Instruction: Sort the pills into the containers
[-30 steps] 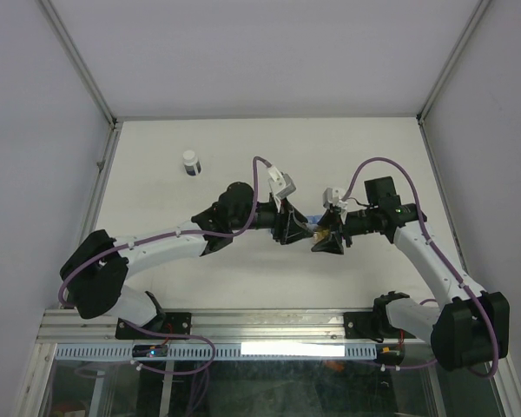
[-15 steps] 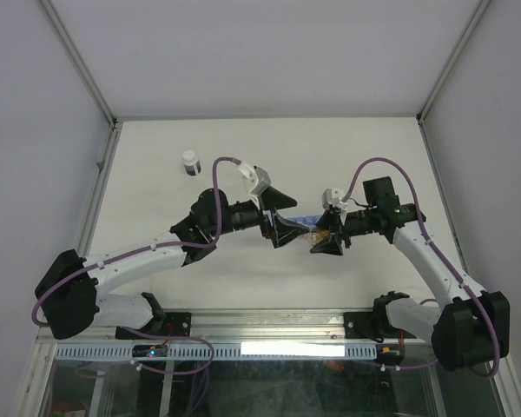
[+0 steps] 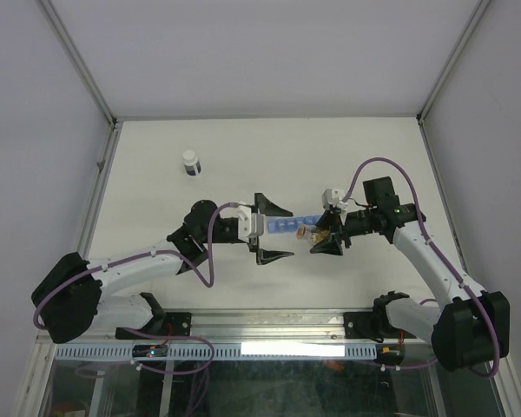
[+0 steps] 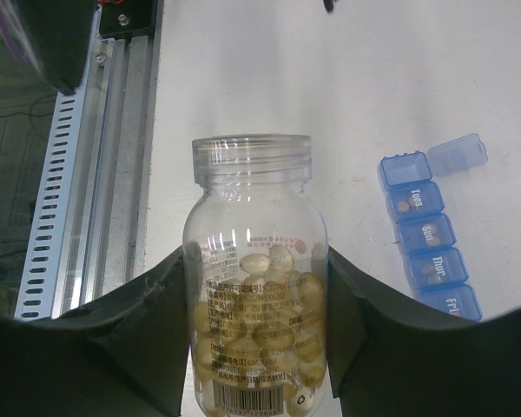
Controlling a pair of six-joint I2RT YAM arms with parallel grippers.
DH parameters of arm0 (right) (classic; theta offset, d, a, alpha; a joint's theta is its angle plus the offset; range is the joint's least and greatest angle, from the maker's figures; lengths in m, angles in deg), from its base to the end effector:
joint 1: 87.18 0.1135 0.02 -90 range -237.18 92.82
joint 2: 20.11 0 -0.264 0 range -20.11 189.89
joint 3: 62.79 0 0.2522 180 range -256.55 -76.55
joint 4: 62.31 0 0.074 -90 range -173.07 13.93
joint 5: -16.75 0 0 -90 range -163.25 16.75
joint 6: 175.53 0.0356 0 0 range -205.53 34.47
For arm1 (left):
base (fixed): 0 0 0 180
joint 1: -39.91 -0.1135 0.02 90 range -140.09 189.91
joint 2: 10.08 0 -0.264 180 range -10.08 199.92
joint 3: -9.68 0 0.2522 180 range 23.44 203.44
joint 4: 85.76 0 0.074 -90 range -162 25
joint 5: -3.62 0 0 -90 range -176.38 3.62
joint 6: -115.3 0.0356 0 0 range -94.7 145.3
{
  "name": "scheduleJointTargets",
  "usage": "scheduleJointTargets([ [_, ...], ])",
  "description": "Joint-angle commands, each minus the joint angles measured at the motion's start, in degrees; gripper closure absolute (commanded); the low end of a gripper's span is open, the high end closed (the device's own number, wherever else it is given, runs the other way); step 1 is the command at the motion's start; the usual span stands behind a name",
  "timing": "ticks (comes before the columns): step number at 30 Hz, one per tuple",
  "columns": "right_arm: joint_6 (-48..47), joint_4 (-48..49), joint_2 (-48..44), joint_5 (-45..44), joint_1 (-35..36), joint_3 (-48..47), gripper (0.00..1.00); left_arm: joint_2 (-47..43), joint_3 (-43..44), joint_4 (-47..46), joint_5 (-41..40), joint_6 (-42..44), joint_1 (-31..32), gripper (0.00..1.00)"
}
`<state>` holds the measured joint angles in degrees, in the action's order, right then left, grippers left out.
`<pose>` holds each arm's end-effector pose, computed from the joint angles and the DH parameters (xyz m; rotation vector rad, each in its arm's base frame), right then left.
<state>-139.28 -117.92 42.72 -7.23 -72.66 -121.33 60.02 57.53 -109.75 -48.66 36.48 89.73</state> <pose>0.1809 0.0805 0.2530 -1.4582 1.5077 1.0779 0.1548 -0.2170 0.2693 1.2560 1.0577 -1.0275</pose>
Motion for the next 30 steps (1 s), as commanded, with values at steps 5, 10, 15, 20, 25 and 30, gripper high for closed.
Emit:
scheduleJointTargets([
  [5, -1.0, 0.89, -0.43, 2.45, 0.2, -2.56, 1.0, 7.45, 7.62, 4.34, 5.51, 13.01, -0.43, 0.04],
  [10, -1.0, 0.88, -0.43, 2.49, 0.2, -2.64, 1.0, 9.62, 8.65, 3.5, 4.69, 11.37, -0.41, 0.07],
  [15, -1.0, 0.89, -0.4, 2.45, 0.2, -2.6, 1.0, 10.93, 10.09, 3.53, 5.05, 9.68, -0.36, 0.17],
  [20, -1.0, 0.88, -0.36, 2.49, 0.16, -2.6, 1.0, 12.21, 11.3, 3.51, 5.84, 7.15, -0.41, 0.27],
  [25, -1.0, 0.87, -0.38, 2.45, 0.2, -2.6, 1.0, 13.46, 11.74, 3.62, 6.01, 6.62, -0.42, 0.39],
  [30, -1.0, 0.87, -0.34, 2.5, 0.15, -2.6, 1.0, 13.4, 11.77, 4.09, 6.05, 6.43, -0.43, 0.47],
])
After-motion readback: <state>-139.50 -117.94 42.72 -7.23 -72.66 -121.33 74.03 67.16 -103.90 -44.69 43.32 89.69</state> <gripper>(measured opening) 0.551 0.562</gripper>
